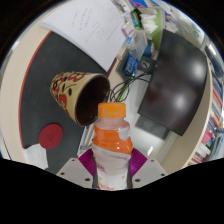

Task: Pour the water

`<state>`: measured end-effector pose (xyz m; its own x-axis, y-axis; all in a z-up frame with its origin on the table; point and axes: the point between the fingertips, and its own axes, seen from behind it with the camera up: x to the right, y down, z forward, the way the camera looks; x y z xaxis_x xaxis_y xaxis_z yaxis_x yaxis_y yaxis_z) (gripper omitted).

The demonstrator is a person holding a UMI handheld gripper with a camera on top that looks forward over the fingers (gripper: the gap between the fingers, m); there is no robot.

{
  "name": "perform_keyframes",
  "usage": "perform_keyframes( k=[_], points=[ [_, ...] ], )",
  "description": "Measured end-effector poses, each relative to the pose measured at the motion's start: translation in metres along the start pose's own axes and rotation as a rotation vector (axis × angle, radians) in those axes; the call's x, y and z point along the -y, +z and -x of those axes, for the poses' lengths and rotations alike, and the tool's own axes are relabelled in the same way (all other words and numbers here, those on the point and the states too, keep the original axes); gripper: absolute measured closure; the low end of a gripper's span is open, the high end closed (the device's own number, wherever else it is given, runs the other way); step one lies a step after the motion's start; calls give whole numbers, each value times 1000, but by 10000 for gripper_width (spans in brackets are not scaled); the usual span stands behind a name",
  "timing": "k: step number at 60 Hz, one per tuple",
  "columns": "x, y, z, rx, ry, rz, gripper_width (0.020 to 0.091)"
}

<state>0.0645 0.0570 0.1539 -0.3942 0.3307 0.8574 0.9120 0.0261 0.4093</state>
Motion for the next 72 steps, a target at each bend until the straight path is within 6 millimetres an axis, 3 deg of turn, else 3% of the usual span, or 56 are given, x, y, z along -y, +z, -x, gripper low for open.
perform_keyframes(
  k=[12, 22, 30, 40, 58, 63, 72],
  points=[
    [11, -37, -15, 46, 542, -98, 713],
    [-8, -53, -29, 19, 958, -150, 712],
    [-11, -53, -16, 45, 1384, -190, 714],
    [-27, -26, 12, 89, 1783, -223, 713],
    [-7, 16, 53, 99, 1942, -273, 701],
    [4, 24, 78, 137, 1960, -246, 709],
    [-3, 10, 76, 28, 1961, -277, 673]
  ],
)
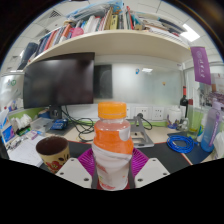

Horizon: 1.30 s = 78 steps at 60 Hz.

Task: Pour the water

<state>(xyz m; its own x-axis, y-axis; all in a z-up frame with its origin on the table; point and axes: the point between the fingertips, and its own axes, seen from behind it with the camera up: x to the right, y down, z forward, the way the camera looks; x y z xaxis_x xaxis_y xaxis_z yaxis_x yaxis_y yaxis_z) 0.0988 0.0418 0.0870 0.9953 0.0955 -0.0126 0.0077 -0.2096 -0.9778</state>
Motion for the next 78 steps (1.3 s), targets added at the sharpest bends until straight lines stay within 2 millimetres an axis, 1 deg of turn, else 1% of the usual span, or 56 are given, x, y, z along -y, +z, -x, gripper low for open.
perform_keyframes(
  k=[4, 9, 11, 13, 15, 17, 18, 20, 22, 24, 27, 29, 34, 37, 41, 47, 53, 59, 65, 70, 78],
  points=[
    [1, 2, -1, -8, 3, -9, 637],
    [2, 3, -1, -11, 5, -11, 557],
    [-2, 4, 0, -8, 4, 7, 527],
    [-14, 4, 0, -11, 6, 58, 474],
    [-26, 2, -1, -14, 11, 111, 390],
    [-33, -1, -1, -18, 21, 140, 299],
    [-36, -4, -2, -24, 26, 149, 268],
    [-40, -11, -6, -44, 30, 168, 245],
    [-41, -20, -11, -71, 22, 170, 250],
    [-39, -31, -13, -92, 8, 169, 258],
    [-43, -50, -13, -112, -12, 205, 261],
    [-44, -64, -10, -117, -14, 227, 260],
    [-39, -101, 5, -124, 25, 264, 260],
    [-30, -120, 17, -118, 49, 275, 257],
    [-13, -144, 27, -133, 68, 279, 254],
    [15, -169, 41, -151, 59, 256, 255],
    [39, -185, 51, -166, 48, 224, 252],
    [59, -194, 56, -170, 2, 193, 254],
    [72, -201, 62, -165, -10, 173, 264],
    [81, -205, 62, -175, -17, 161, 265],
    [95, -207, 63, -186, -8, 133, 269]
  ],
)
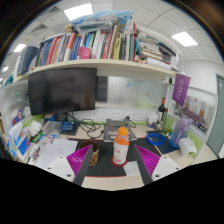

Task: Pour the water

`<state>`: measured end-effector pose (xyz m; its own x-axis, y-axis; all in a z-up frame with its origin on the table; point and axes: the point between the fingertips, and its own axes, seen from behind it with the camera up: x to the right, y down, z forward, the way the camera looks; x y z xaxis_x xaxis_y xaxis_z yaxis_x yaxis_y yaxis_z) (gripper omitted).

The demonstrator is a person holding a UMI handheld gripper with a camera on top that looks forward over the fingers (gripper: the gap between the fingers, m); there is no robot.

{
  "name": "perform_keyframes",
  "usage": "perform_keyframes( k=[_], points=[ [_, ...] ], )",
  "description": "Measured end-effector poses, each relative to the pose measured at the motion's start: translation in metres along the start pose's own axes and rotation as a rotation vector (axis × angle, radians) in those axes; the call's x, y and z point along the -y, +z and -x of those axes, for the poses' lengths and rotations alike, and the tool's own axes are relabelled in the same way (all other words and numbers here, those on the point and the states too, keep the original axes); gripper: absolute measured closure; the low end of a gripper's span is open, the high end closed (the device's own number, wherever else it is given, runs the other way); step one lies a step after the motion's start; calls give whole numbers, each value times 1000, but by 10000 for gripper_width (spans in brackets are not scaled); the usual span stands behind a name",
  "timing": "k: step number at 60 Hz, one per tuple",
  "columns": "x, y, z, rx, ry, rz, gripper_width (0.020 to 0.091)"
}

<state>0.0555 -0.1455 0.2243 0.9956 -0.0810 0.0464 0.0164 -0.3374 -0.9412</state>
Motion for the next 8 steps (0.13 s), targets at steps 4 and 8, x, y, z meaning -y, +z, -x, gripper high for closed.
perform_keyframes(
  k=[4, 8],
  points=[
    [5, 1, -5, -8, 3, -9, 273],
    [10, 4, -6, -8, 1, -15, 275]
  ],
)
